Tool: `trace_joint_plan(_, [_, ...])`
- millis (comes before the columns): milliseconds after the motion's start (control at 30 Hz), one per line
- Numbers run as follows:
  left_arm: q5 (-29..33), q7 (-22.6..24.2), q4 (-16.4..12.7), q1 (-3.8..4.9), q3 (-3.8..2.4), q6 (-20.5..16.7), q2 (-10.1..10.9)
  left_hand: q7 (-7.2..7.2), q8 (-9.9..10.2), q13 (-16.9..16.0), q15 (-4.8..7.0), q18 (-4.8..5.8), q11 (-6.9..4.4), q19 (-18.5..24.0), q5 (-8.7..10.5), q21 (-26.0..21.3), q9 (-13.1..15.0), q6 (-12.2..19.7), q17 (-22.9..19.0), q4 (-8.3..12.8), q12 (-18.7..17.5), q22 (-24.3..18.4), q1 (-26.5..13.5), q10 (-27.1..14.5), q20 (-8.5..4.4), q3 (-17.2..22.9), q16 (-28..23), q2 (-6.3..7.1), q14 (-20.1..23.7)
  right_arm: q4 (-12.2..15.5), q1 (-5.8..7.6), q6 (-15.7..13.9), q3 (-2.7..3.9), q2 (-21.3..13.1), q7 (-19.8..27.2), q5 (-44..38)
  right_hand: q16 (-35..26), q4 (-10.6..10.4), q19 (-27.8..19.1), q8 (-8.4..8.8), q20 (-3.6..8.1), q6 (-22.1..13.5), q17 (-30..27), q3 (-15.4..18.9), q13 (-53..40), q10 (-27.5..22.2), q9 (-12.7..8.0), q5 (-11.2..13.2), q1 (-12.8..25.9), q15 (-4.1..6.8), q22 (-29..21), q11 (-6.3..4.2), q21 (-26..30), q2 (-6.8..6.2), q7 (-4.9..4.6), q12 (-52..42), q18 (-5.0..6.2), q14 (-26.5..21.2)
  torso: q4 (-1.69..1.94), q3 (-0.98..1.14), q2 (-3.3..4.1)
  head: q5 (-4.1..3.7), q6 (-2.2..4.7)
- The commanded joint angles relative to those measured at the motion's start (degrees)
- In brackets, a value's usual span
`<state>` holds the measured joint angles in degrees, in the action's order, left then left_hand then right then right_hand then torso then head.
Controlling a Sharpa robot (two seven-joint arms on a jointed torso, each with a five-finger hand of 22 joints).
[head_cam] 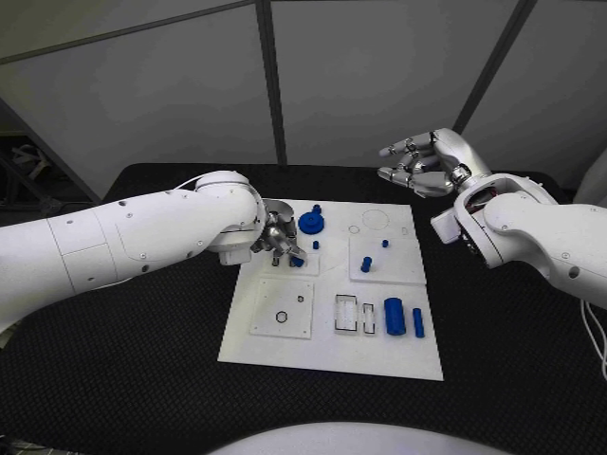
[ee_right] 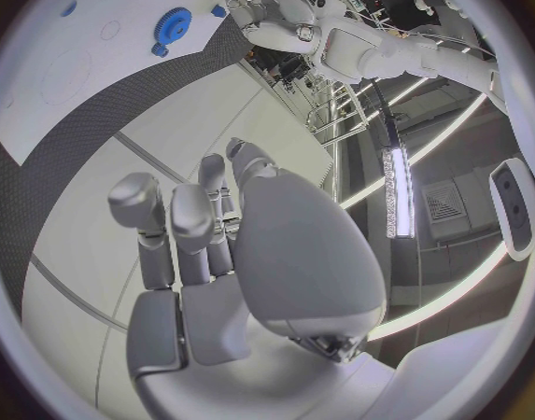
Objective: Assemble the parts on the task board
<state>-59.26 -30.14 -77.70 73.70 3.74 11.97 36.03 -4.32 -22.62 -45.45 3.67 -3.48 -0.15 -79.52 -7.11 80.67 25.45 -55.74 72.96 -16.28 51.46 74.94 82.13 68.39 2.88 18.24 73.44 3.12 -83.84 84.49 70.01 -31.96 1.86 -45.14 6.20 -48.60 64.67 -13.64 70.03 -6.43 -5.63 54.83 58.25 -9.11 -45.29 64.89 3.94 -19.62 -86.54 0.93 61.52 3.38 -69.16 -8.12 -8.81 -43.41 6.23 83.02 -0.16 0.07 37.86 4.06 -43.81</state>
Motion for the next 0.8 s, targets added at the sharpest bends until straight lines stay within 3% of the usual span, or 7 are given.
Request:
trace_joint_plan(33, [2.98,0.09,-0.36,0.01,0.01,-0.77,0.32,0.0,0.05,0.28,-0.09,-0.13,-0.01,-0.15,-1.01,-0.16,0.73,-0.58,0.09,3.46,-0.54,0.79,1.7,-0.52,-0.09,5.29,-0.28,1.71,-1.79,-0.03,0.12,0.14,0.03,0.07,0.28,0.36,-0.28,-0.14,-0.1,0.21,0.12,-0.31,0.03,-0.12,0.02,-0.28,0.02,0.32,0.64,-0.07,-0.1,0.14,0.2,-0.07,-0.01,-0.14,0.32,0.4,0.0,0.01,0.02,-0.02,-0.08])
trace_joint_plan(100, [4.4,0.28,-0.69,0.01,0.01,-1.7,0.65,-0.05,-0.21,0.42,-0.13,-0.06,0.16,-0.27,-1.44,-0.04,1.37,-0.72,0.12,4.72,-0.78,1.06,2.13,-0.22,-0.05,8.1,-0.31,2.85,-1.78,-0.07,0.12,0.11,0.03,0.09,0.3,0.43,-0.28,-0.14,-0.1,0.21,0.12,-0.31,0.03,-0.12,0.02,-0.28,0.02,0.32,0.64,-0.07,-0.1,0.14,0.2,-0.07,-0.01,-0.14,0.32,0.4,0.01,0.01,0.0,0.01,-0.16])
trace_joint_plan(167, [5.69,0.51,-1.13,0.0,0.01,-2.88,1.09,-0.24,-0.72,0.64,-0.59,-0.03,0.08,-0.42,-1.42,0.08,2.89,-0.58,0.22,5.75,-1.06,1.47,0.13,0.67,0.03,13.1,-0.34,4.83,-1.81,-0.1,0.12,0.06,0.03,0.1,0.34,0.48,-0.28,-0.15,-0.09,0.22,0.12,-0.32,0.05,-0.12,0.01,-0.27,0.02,0.33,0.66,-0.07,-0.09,0.14,0.2,-0.07,-0.02,-0.15,0.32,0.4,0.04,0.0,-0.01,-0.01,-0.21])
trace_joint_plan(300, [7.58,1.06,-2.13,-0.02,0.02,-5.23,2.04,-0.1,-1.48,0.39,-0.18,0.07,0.04,-0.71,-2.14,0.31,4.5,-0.73,0.33,7.54,-0.87,2.04,-1.42,1.35,0.07,16.59,-0.35,6.43,-1.85,-0.15,0.12,-0.02,0.03,0.08,0.4,0.6,-0.28,-0.2,-0.07,0.24,0.12,-0.35,0.09,-0.11,-0.02,-0.25,0.02,0.38,0.73,-0.08,-0.09,0.15,0.21,-0.03,-0.02,-0.2,0.32,0.43,0.05,-0.01,-0.04,0.07,-0.22])
trace_joint_plan(467, [8.72,2.03,-3.97,-0.1,0.02,-8.93,3.6,0.02,-2.12,0.13,-0.04,0.17,-0.05,-1.05,-3.57,0.57,5.91,-0.86,0.43,8.8,-0.63,2.61,-3.02,2.0,-0.02,18.87,-0.36,7.51,-1.89,-0.24,0.12,-0.11,0.03,-0.01,0.48,0.83,-0.31,-0.25,-0.05,0.26,0.11,-0.39,0.09,-0.12,-0.05,-0.22,0.01,0.41,0.8,-0.08,-0.1,0.15,0.23,0.03,-0.03,-0.24,0.32,0.44,0.1,-0.03,-0.07,0.22,-0.33])
trace_joint_plan(667, [9.08,3.06,-6.74,-0.49,0.04,-15.33,5.88,0.19,-2.61,-0.85,0.11,0.38,-0.23,-1.73,-4.59,1.14,6.97,-1.06,0.53,9.65,0.28,3.55,-4.2,2.97,-0.14,20.3,-0.34,8.29,-1.93,-0.25,0.12,-0.28,0.03,-0.28,0.52,1.04,-0.33,-0.29,-0.05,0.28,0.11,-0.42,0.08,-0.13,0.0,-0.25,0.0,0.43,0.85,-0.08,-0.13,0.16,0.26,0.08,-0.03,-0.2,0.32,0.44,0.15,0.1,-0.16,0.49,-0.21])
trace_joint_plan(800, [8.82,3.23,-8.87,-1.45,0.06,-21.49,7.48,0.36,-2.9,-1.87,0.23,0.47,-0.38,-2.04,-4.82,1.4,7.58,-1.19,0.58,9.96,1.24,3.99,-4.94,3.75,-0.24,21.25,-0.35,8.71,-1.95,-0.22,0.12,-0.43,0.03,-0.53,0.49,1.08,-0.33,-0.29,-0.05,0.28,0.11,-0.42,0.08,-0.13,0.0,-0.25,0.0,0.43,0.85,-0.08,-0.13,0.16,0.26,0.08,-0.03,-0.2,0.32,0.44,0.6,0.42,-0.43,0.28,-0.43])
